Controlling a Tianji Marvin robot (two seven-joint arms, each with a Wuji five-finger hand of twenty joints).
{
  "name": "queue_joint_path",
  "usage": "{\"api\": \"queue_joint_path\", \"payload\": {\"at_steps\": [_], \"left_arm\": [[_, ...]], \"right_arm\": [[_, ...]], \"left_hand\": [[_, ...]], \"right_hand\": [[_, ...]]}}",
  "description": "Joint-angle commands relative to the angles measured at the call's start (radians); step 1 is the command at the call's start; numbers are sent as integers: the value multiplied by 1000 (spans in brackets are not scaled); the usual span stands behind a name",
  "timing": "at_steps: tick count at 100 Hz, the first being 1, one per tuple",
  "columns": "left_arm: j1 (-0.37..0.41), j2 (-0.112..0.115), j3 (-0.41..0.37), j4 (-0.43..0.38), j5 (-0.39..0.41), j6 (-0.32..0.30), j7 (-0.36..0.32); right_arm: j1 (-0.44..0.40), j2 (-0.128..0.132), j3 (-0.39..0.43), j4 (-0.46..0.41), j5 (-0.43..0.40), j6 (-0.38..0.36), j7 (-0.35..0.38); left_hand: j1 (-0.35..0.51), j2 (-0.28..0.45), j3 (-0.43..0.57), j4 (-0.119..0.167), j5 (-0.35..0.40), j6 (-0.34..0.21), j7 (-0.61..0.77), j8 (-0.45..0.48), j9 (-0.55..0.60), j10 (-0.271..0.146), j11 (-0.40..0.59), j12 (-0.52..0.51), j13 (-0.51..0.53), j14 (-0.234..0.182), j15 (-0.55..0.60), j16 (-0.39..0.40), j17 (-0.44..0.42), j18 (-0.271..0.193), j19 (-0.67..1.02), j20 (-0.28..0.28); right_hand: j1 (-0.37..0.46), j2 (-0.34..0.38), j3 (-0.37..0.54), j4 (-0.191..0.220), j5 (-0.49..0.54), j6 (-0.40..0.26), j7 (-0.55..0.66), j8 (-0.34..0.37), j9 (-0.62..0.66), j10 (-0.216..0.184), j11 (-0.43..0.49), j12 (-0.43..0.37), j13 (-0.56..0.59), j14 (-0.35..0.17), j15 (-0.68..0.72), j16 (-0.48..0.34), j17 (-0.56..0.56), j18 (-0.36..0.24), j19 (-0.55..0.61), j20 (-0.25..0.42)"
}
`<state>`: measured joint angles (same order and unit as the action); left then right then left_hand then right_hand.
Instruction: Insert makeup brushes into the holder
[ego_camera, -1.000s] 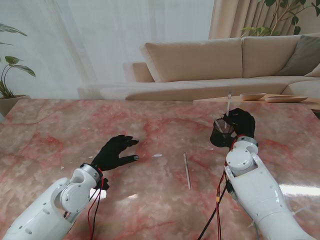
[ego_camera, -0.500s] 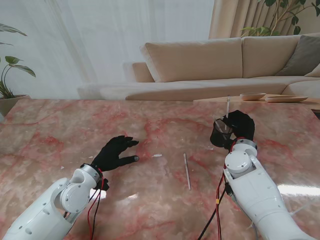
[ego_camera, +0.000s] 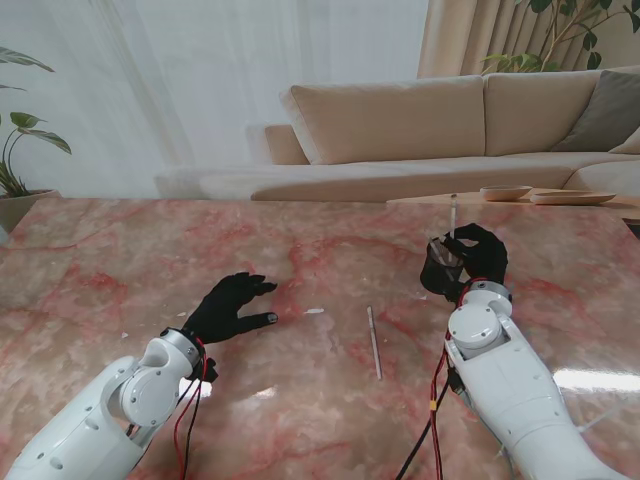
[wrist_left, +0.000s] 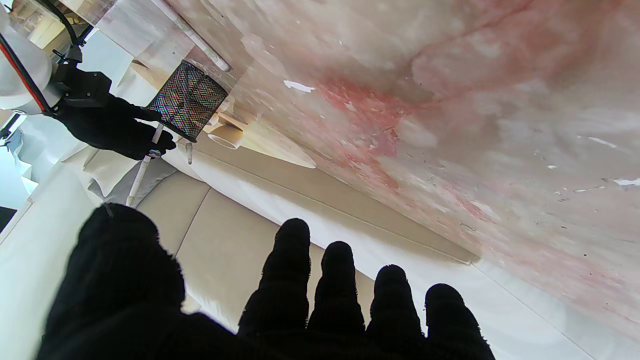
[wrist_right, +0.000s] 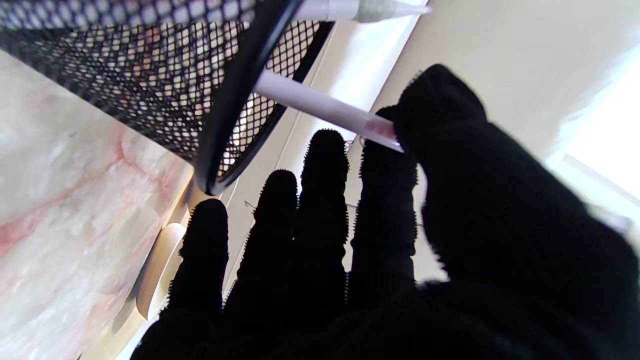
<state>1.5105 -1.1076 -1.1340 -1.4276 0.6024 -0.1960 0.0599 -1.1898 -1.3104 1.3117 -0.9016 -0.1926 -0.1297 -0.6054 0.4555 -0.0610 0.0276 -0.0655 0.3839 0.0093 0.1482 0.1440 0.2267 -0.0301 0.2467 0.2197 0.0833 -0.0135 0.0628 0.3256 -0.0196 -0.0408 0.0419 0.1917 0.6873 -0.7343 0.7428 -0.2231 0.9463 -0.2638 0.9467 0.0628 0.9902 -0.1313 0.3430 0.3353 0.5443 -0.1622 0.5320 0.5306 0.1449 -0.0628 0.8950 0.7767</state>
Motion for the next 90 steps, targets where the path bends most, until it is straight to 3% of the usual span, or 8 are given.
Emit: {"api": "queue_joint_path", "payload": {"at_steps": [1, 16, 22, 29, 60, 90], "left_arm": [[6, 1, 1, 5, 1, 2, -2], [5, 1, 2, 8, 1, -1, -4], [4, 1, 2, 9, 1, -2, -4], [3, 2, 3, 10, 2, -3, -4], [2, 2, 3, 13, 8, -8, -3], [1, 5, -4, 8, 17, -18, -6]], "right_arm": [[-8, -8, 0, 9, 12, 6, 15], [-11, -9, 0, 11, 17, 10, 14], [-16, -8, 0, 4, 19, 12, 22], [-19, -6, 0, 4, 18, 11, 27], [-34, 3, 4, -15, 14, -22, 50], [-107, 47, 31, -141, -121, 20, 74]], "left_hand": [[26, 44, -34, 39, 1, 1, -14, -15, -14, -23, -23, -12, -26, -60, -15, -6, 2, -23, -41, -13], [27, 43, -34, 39, 1, 1, -14, -15, -15, -21, -24, -12, -28, -59, -16, -5, 2, -22, -42, -16], [27, 42, -34, 39, 2, 1, -13, -14, -14, -22, -23, -12, -27, -60, -16, -4, 2, -22, -43, -17], [28, 43, -33, 39, 1, 2, -13, -14, -15, -22, -23, -12, -28, -60, -17, -4, 2, -23, -43, -19], [29, 41, -33, 39, 0, 1, -13, -14, -16, -23, -24, -12, -27, -60, -18, -2, 3, -22, -43, -26], [30, 39, -34, 39, -2, 1, -13, -14, -19, -28, -25, -13, -28, -61, -19, 0, 3, -10, -36, -20]], "right_hand": [[-6, 36, 39, -14, -32, -91, -2, -15, -44, -38, 10, -21, -53, -32, -15, -16, -27, -39, -36, 26], [-4, 49, -10, -8, -134, -20, -107, 18, -121, -28, 19, -27, -90, -24, -14, -14, -43, -39, -70, 44], [-35, 54, 30, 6, -140, 54, -280, 126, -156, -16, 17, -24, -110, -18, -20, -15, -52, -38, -91, 61], [-77, 55, 59, 79, -152, 97, -395, 216, -195, -7, 14, -21, -130, -14, -26, -15, -64, -36, -110, 69], [-129, 88, -81, 69, -239, 138, -468, 276, -293, 2, 2, -20, -173, -3, -70, -28, -99, -34, -197, 72], [-215, 135, -183, 76, -317, 173, -524, 290, -373, 14, -15, -20, -201, 24, -104, -32, -139, -30, -271, 89]]}}
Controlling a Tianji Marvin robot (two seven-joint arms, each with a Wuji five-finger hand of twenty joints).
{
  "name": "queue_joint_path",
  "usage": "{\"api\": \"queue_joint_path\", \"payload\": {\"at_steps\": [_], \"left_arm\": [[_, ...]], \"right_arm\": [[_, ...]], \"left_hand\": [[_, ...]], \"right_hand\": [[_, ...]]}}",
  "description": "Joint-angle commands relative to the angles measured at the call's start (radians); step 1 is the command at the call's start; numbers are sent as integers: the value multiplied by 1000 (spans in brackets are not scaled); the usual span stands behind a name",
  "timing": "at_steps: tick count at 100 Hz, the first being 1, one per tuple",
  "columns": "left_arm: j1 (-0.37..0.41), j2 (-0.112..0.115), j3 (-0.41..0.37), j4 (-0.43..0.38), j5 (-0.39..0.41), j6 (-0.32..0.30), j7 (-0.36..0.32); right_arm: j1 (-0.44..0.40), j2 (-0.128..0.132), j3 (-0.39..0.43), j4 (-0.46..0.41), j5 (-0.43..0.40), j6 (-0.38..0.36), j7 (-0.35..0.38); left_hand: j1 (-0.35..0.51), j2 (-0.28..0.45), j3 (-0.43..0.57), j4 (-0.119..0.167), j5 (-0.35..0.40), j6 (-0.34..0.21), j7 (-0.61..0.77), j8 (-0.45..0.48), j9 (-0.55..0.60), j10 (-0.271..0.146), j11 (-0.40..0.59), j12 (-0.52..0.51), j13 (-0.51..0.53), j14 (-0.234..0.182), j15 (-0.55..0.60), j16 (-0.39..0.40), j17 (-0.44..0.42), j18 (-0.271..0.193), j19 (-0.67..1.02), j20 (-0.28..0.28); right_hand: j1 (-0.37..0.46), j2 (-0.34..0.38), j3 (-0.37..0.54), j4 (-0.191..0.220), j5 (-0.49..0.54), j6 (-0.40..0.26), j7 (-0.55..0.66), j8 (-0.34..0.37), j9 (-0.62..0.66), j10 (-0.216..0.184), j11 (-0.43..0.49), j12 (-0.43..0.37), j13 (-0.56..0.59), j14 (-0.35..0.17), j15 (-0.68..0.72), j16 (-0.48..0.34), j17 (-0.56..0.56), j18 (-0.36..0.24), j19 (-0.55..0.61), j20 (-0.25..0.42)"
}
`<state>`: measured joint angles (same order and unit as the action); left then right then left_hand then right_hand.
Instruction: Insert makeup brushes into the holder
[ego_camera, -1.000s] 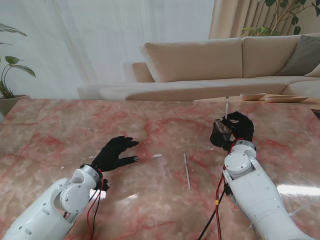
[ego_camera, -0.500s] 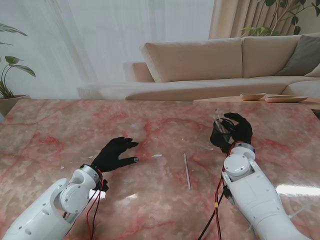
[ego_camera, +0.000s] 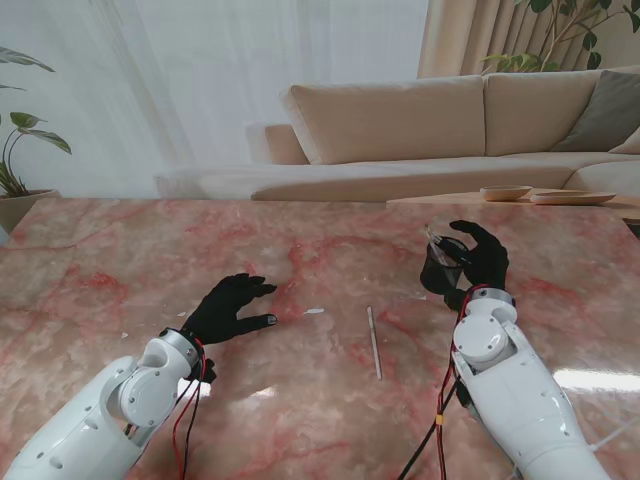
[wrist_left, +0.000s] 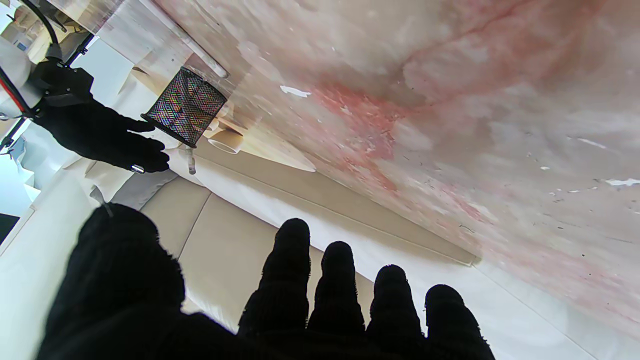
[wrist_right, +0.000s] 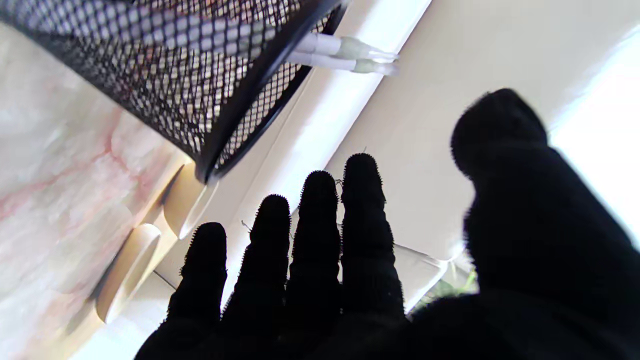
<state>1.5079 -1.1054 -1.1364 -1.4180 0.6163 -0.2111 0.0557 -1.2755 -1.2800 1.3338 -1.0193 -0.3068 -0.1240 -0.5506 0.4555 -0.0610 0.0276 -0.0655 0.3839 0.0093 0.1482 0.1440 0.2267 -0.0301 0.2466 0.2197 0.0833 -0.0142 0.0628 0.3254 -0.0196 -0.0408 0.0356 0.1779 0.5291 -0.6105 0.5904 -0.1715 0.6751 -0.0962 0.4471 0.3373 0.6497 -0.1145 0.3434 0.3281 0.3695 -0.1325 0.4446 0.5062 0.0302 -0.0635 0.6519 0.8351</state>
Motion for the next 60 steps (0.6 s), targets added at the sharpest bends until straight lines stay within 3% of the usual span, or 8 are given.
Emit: {"api": "queue_joint_path", "payload": {"at_steps": [1, 12, 20, 31, 50, 60], "left_arm": [[4, 3, -2, -2, 3, -3, -2], [10, 5, -10, -16, 7, -3, -13], [15, 6, -15, -23, 8, -3, -16], [19, 5, -19, -28, 7, -6, -15], [16, 4, -17, -21, 3, -21, -6], [16, 2, -18, -18, 2, -28, 4]], "right_arm": [[-25, 18, 10, -30, -14, 18, 21], [-66, 39, 30, -102, -93, 60, 29], [-100, 55, 45, -159, -155, 83, 40], [-159, 83, 68, -258, -257, 130, 82], [-270, 114, 101, -442, -354, 201, 180], [-326, 124, 107, -529, -393, 229, 221]], "left_hand": [[30, 38, -34, 39, -2, 1, -13, -14, -19, -28, -25, -13, -28, -61, -19, 0, 3, -7, -28, -5], [28, 35, -34, 41, -7, 0, -15, -15, -20, -31, -33, -17, -28, -56, -19, 0, -16, 45, 18, 60], [29, 35, -33, 42, -9, 1, -15, -15, -22, -32, -36, -19, -29, -53, -21, 0, -18, 48, 23, 73], [28, 34, -33, 44, -7, -1, -14, -15, -22, -34, -38, -21, -29, -51, -22, -2, -19, 53, 28, 86], [26, 36, -31, 46, -7, -2, -14, -15, -22, -35, -39, -21, -28, -52, -19, -2, -22, 48, 35, 106], [27, 36, -30, 47, -5, 0, -14, -15, -21, -32, -38, -21, -28, -52, -18, -2, -23, 47, 33, 110]], "right_hand": [[-61, 13, -32, 25, -48, 7, -26, 16, -36, -2, -17, -12, -27, -5, -17, -7, -25, -30, -29, 31], [-113, 20, -38, 57, -70, 22, -54, 28, -65, 5, -12, 3, -21, 3, 23, 29, 0, -35, -21, 66], [-96, -2, -1, 96, -73, 42, -62, 51, -80, 17, 18, 39, 14, 14, 120, 91, 45, -30, 33, 115], [-127, -23, 48, 140, -77, 54, -79, 72, -81, 26, 28, 75, 51, 34, 132, 99, 83, -13, 103, 140], [-273, -17, 96, 139, -110, 56, -144, 90, -99, 18, -31, 71, 79, 28, 14, 42, 103, -3, 127, 66], [-310, -18, 113, 135, -123, 55, -168, 86, -101, 15, -56, 54, 91, 23, -34, 15, 126, 4, 115, 38]]}}
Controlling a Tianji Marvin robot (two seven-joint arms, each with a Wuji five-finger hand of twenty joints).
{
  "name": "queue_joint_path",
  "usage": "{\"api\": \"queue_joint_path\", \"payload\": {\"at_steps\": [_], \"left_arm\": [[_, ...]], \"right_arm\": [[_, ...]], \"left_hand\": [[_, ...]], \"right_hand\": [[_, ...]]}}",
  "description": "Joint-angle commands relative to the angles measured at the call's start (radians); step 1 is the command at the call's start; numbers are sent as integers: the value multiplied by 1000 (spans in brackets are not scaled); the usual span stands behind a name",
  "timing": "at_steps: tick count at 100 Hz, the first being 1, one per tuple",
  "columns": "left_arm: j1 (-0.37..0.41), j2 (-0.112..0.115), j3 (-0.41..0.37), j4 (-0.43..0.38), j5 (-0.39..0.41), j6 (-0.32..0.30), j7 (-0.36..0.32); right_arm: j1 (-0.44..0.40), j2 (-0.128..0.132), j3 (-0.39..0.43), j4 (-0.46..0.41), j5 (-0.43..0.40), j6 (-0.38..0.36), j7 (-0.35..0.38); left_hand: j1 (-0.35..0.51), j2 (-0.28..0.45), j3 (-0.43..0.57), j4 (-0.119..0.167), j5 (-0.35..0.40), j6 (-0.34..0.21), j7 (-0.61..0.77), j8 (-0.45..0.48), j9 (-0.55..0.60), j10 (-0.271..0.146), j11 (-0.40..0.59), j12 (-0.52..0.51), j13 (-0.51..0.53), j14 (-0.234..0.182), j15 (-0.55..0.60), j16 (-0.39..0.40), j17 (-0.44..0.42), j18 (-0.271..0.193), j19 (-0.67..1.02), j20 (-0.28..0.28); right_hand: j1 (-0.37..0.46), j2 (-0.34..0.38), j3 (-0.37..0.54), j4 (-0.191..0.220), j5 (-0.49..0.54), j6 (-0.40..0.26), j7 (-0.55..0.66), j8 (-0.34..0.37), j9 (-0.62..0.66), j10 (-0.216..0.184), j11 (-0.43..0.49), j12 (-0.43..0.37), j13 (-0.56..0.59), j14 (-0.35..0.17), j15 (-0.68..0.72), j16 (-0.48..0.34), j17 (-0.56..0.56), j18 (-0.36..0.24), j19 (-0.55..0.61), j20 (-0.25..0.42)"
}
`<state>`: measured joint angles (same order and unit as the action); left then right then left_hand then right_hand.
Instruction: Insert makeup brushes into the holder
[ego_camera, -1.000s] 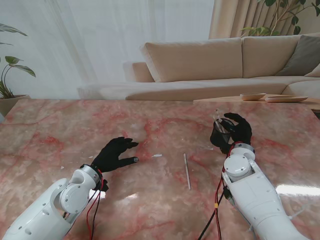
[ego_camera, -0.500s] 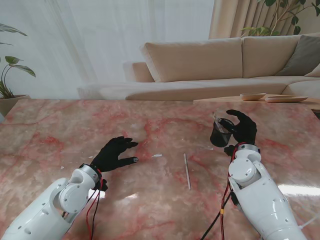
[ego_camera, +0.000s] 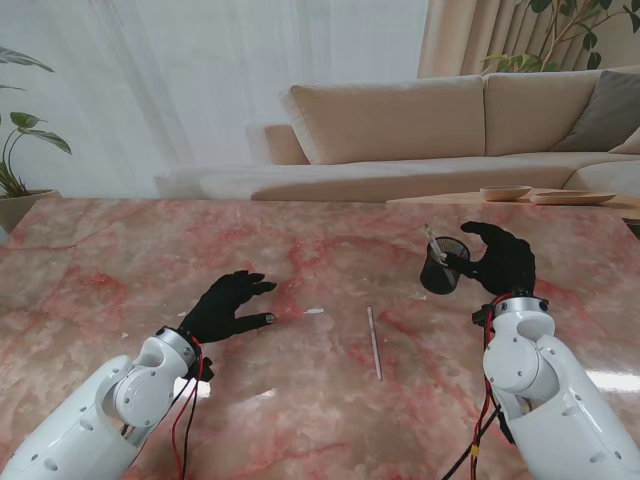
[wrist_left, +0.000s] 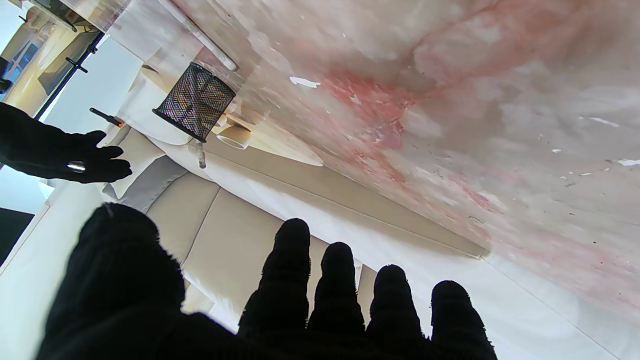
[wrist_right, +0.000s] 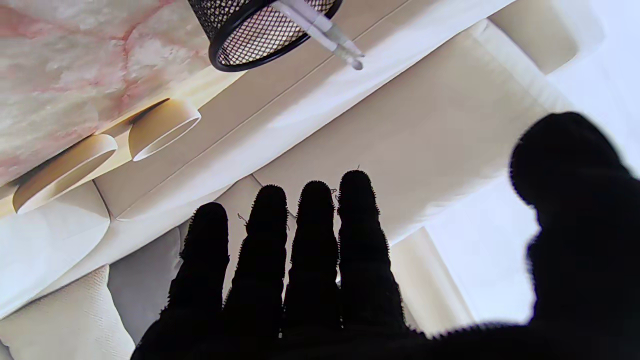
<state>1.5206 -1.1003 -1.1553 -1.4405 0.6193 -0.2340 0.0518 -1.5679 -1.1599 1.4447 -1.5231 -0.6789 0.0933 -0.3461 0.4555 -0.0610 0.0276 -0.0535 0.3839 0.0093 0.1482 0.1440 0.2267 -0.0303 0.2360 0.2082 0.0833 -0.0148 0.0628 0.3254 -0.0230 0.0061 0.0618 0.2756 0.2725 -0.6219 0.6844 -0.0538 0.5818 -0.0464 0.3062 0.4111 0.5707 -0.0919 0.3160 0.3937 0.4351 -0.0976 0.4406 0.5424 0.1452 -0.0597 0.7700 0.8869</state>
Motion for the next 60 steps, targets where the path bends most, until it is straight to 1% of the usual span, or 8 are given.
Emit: {"api": "queue_joint_path", "payload": {"at_steps": [1, 21, 35, 43, 49, 53, 58, 60], "left_arm": [[3, -3, 1, 5, -1, -6, 8], [11, -4, -11, -1, 2, -21, 17], [21, -4, -22, -9, 2, -35, 20], [27, -4, -29, -13, 3, -44, 23], [31, -4, -35, -17, 3, -49, 24], [34, -4, -38, -19, 3, -53, 27], [37, -4, -43, -22, 5, -57, 28], [38, -4, -45, -23, 5, -58, 27]], "right_arm": [[-40, 6, -4, -34, -26, 14, 22], [-138, 28, -16, -180, -115, 63, 113], [-183, 39, -50, -246, -183, 105, 149], [-198, 44, -82, -268, -227, 137, 161], [-205, 49, -108, -279, -254, 163, 176], [-207, 50, -127, -282, -266, 179, 180], [-207, 52, -151, -283, -282, 203, 185], [-205, 52, -163, -280, -286, 214, 182]], "left_hand": [[27, 36, -30, 35, -6, 0, -14, -15, -21, -32, -28, -9, -28, -51, -18, -2, -19, 0, 7, 13], [27, 35, -30, 36, -6, 2, -15, -15, -24, -31, -31, -11, -31, -47, -21, -5, -18, 0, 3, 18], [25, 35, -30, 37, -6, 0, -16, -16, -25, -31, -36, -14, -13, -33, -12, -2, -18, 4, 3, 24], [26, 35, -30, 38, -6, 0, -16, -16, -23, -31, -35, -14, -17, -32, -5, 2, -19, 4, 2, 26], [26, 35, -29, 38, -4, 0, -17, -16, -23, -32, -35, -14, -27, -43, -19, -11, -19, 4, 0, 29], [26, 35, -29, 38, -3, 0, -16, -16, -22, -31, -34, -13, -12, -36, -13, -9, -18, 4, 0, 30], [27, 35, -28, 39, -2, 1, -16, -16, -21, -31, -32, -13, -10, -32, -6, -5, -18, 4, -1, 31], [28, 35, -28, 39, -2, 1, -16, -16, -22, -30, -32, -12, -26, -41, -13, -7, -18, 4, -1, 31]], "right_hand": [[-56, -6, 19, 17, -31, 5, -28, 13, -23, -7, -29, -13, 26, -13, -32, -22, 13, 1, -3, -15], [-107, -11, 48, 13, -33, 8, -47, 8, -8, -2, -56, -38, 91, 0, -125, -82, 80, 8, -9, -69], [-135, -14, 67, 12, -14, 11, -43, 7, 23, 8, -55, -44, 157, 22, -136, -92, 142, 22, 45, -78], [-148, -17, 76, 9, 5, 12, -34, 9, 48, 16, -41, -38, 199, 34, -118, -79, 170, 31, 93, -81], [-158, -18, 83, 7, 20, 13, -22, 13, 69, 22, -28, -28, 232, 45, -96, -62, 191, 35, 137, -86], [-158, -18, 85, 7, 28, 13, -14, 17, 80, 27, -18, -19, 245, 48, -81, -50, 198, 38, 163, -90], [-159, -19, 86, 7, 43, 10, 5, 29, 104, 28, 6, 5, 267, 54, -38, -16, 208, 42, 218, -95], [-155, -19, 86, 7, 56, 9, 16, 36, 120, 32, 18, 15, 280, 56, -17, -1, 213, 43, 238, -97]]}}
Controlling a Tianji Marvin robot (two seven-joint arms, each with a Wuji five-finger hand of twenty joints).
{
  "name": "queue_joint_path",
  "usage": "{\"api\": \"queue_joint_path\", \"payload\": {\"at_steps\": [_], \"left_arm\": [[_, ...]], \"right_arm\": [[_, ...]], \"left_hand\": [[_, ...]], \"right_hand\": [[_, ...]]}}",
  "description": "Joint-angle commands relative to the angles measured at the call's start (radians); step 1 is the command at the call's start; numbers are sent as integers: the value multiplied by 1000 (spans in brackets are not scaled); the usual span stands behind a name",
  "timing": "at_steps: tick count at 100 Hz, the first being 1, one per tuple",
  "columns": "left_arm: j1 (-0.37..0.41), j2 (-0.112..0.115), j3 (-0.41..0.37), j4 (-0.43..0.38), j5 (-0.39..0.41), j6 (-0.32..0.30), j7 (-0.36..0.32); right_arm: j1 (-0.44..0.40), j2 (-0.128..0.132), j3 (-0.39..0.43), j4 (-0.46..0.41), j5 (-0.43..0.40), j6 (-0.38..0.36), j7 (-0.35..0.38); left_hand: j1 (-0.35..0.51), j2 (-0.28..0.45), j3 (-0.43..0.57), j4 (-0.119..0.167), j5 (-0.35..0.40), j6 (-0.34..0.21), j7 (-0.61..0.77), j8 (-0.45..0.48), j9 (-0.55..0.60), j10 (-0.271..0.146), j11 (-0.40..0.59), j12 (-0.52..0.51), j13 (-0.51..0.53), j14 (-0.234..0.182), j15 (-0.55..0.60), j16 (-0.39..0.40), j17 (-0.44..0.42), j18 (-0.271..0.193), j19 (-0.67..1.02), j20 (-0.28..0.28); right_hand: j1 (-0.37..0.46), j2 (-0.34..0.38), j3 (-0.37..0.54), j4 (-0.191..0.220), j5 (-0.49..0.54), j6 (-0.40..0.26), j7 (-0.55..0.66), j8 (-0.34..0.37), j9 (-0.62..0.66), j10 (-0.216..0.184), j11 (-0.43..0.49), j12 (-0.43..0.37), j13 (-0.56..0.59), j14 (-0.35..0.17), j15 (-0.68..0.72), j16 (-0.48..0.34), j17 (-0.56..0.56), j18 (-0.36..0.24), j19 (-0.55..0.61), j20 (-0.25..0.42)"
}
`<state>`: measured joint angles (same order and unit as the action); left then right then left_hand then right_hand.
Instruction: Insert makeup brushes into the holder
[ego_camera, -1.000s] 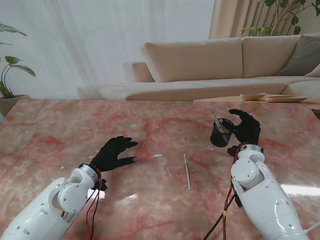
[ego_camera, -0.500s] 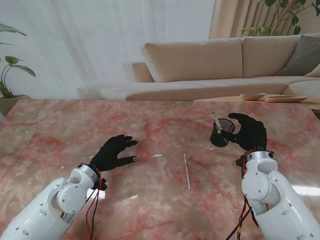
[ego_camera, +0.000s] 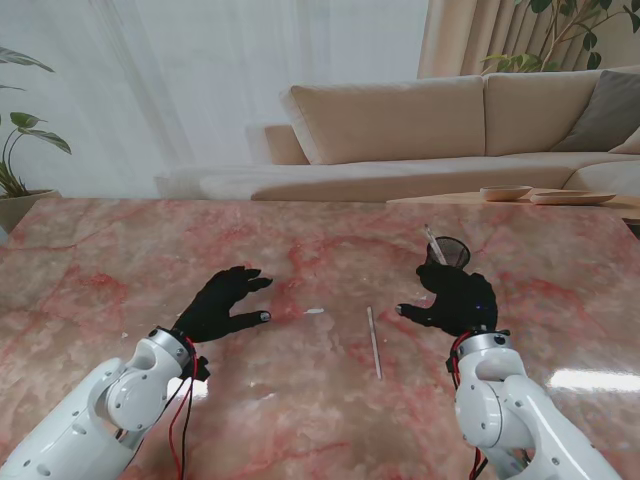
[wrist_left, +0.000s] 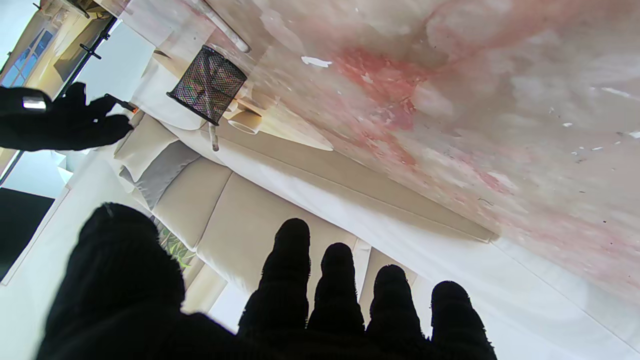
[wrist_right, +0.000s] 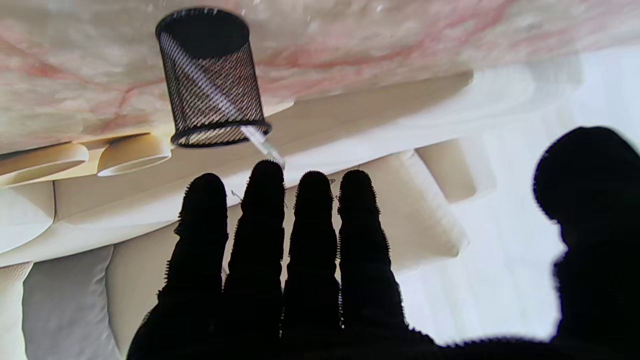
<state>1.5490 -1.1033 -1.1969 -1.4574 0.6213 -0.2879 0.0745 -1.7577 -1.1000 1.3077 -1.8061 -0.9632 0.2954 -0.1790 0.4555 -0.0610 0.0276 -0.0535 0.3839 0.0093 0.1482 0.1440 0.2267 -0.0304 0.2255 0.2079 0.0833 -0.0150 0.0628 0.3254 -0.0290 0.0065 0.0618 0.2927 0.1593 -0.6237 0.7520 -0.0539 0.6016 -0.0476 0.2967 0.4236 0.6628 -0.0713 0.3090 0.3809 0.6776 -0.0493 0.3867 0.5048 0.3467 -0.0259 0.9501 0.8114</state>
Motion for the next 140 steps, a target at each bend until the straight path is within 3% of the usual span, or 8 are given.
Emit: {"api": "queue_joint_path", "payload": {"at_steps": [1, 41, 53, 66, 82, 95, 120, 140], "left_arm": [[11, -1, -4, -7, 3, -5, 4], [39, 3, -34, -26, 12, -16, -1], [45, 3, -39, -27, 18, -14, -1], [48, 4, -44, -32, 20, -14, -3], [48, 5, -46, -33, 24, -15, -4], [51, 5, -48, -35, 24, -12, -5], [58, 6, -53, -40, 23, -7, -13], [59, 6, -55, -42, 25, -3, -13]], "right_arm": [[-13, -8, -33, 5, -4, 17, 12], [108, 2, -226, 121, -68, 208, 62], [150, 3, -273, 160, -58, 243, 82], [190, 4, -318, 185, -43, 270, 109], [241, 1, -378, 222, -17, 305, 119], [278, -1, -419, 258, -4, 323, 127], [331, -6, -480, 318, 16, 347, 121], [370, -14, -524, 360, 36, 361, 109]], "left_hand": [[28, 36, -28, 39, -2, 0, -16, -16, -22, -30, -21, -12, -28, -42, -15, -8, -13, 3, -1, 14], [33, 34, -23, 43, 6, 0, -15, -16, -13, -26, -16, -9, -22, -40, -3, -2, -12, 4, -9, 11], [35, 32, -20, 44, 8, 2, -15, -16, -12, -25, -17, -9, -22, -40, -2, -3, -11, 3, -13, 8], [37, 32, -18, 44, 9, 3, -15, -16, -12, -24, -17, -9, -22, -41, -2, -4, -10, 2, -14, 7], [36, 30, -14, 45, 9, 3, -15, -16, -12, -24, -16, -9, -21, -39, 3, -1, -10, 2, -16, 4], [37, 30, -11, 45, 11, 2, -14, -15, -10, -24, -16, -8, -2, -31, 13, 4, -9, 1, -17, 3], [37, 30, -8, 44, 11, 2, -15, -15, -10, -24, -17, -9, -12, -36, 10, 3, -8, -3, -23, -6], [38, 30, -6, 44, 13, 2, -14, -15, -9, -25, -17, -9, 0, -31, 15, 4, -7, -2, -24, -9]], "right_hand": [[-40, -17, 19, 7, 42, 9, 29, 26, 35, 13, 29, 31, 43, 8, 43, 40, 14, 10, 62, -22], [55, -23, 1, 33, 107, -1, 105, 157, 85, 9, 205, 233, 15, -23, 367, 239, -21, -4, 194, 2], [139, -48, 13, 80, 93, 3, 97, 173, 62, 7, 213, 257, -11, -29, 384, 255, -40, -6, 184, 11], [173, -68, 28, 194, 68, 8, 81, 189, 24, 4, 221, 280, -47, -35, 395, 271, -61, -11, 162, 28], [173, -67, 21, 224, 48, 17, 74, 198, -8, 6, 238, 303, -81, -38, 420, 295, -81, -11, 151, 41], [165, -58, 2, 212, 28, 23, 65, 203, -39, 7, 252, 321, -110, -43, 438, 312, -96, -14, 142, 54], [202, -34, -51, 86, -12, 29, 42, 207, -99, -2, 284, 358, -160, -54, 469, 337, -126, -22, 123, 80], [256, -23, -59, 50, -44, 37, 28, 209, -148, -3, 307, 383, -204, -61, 491, 353, -152, -25, 104, 86]]}}
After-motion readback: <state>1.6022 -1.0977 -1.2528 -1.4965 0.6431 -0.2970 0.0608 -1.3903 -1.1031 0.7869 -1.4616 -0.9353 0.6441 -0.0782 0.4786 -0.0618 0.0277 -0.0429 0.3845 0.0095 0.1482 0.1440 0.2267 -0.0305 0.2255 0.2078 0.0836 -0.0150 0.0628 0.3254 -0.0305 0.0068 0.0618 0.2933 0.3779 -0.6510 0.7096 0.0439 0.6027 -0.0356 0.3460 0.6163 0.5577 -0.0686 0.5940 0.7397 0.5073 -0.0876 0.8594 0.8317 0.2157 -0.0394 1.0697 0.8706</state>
